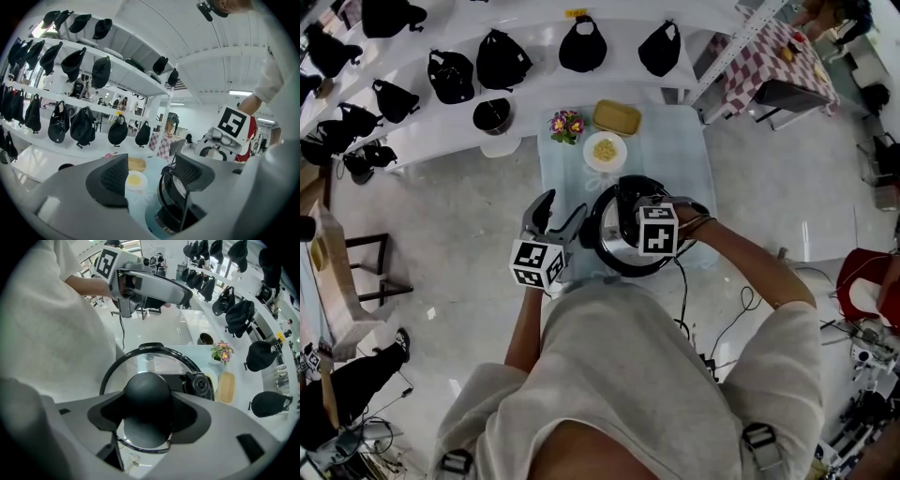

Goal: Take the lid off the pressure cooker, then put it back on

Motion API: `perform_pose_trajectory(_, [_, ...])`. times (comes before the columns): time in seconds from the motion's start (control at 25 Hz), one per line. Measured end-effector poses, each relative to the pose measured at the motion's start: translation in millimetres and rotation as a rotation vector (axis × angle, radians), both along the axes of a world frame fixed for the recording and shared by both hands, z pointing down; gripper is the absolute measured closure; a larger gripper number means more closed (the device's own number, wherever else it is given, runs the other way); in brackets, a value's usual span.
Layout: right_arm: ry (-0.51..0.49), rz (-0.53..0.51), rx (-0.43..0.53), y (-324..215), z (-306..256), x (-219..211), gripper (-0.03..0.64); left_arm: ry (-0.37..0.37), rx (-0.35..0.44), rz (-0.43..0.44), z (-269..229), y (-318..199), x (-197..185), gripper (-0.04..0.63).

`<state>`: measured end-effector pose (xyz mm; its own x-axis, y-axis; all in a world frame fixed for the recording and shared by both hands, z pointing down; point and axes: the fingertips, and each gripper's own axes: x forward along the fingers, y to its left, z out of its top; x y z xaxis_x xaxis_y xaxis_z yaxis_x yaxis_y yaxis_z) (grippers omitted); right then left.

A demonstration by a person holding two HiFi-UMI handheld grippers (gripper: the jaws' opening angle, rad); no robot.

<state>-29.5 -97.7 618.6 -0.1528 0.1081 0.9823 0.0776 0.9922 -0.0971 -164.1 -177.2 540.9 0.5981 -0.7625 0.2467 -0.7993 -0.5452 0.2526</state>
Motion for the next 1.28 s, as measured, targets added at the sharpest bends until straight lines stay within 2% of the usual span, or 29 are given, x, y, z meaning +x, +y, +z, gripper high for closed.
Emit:
perform_pose_trajectory(0.24, [0.018,0.016,-0.001,-1,0,1,0.345,-0.007,0.015,0.004,-7,-4,1,0.284])
perform_pose_trajectory(0.36, [0.027,0.070,-0.003,-4,1,0,0.345,-0.007,0.019,0.003,-8,-3,0,0.284])
perform_pose_trajectory(0.44, [0.030,0.140,-0.007,-6,1,0,0.345,-0.006,0.021,0.004,-9,-3,0,0.285])
perform_pose_trajectory(0.64, [0.023,0.440,-0.018,-19,0,4,0.345,-0.004,0.025,0.016,-10,-5,3,0.287])
perform_pose_trajectory(0.72, [0.032,0.523,-0.020,-22,0,5,0.345,-0.001,0.026,0.027,-10,-5,7,0.288])
perform_pose_trajectory(0.96, [0.029,0.523,-0.017,-21,-1,5,0.345,-0.001,0.027,0.054,-11,-2,17,0.288])
perform_pose_trajectory(1.28, [0.062,0.502,-0.009,-19,-9,9,0.347,-0.015,0.033,0.045,-12,2,12,0.290])
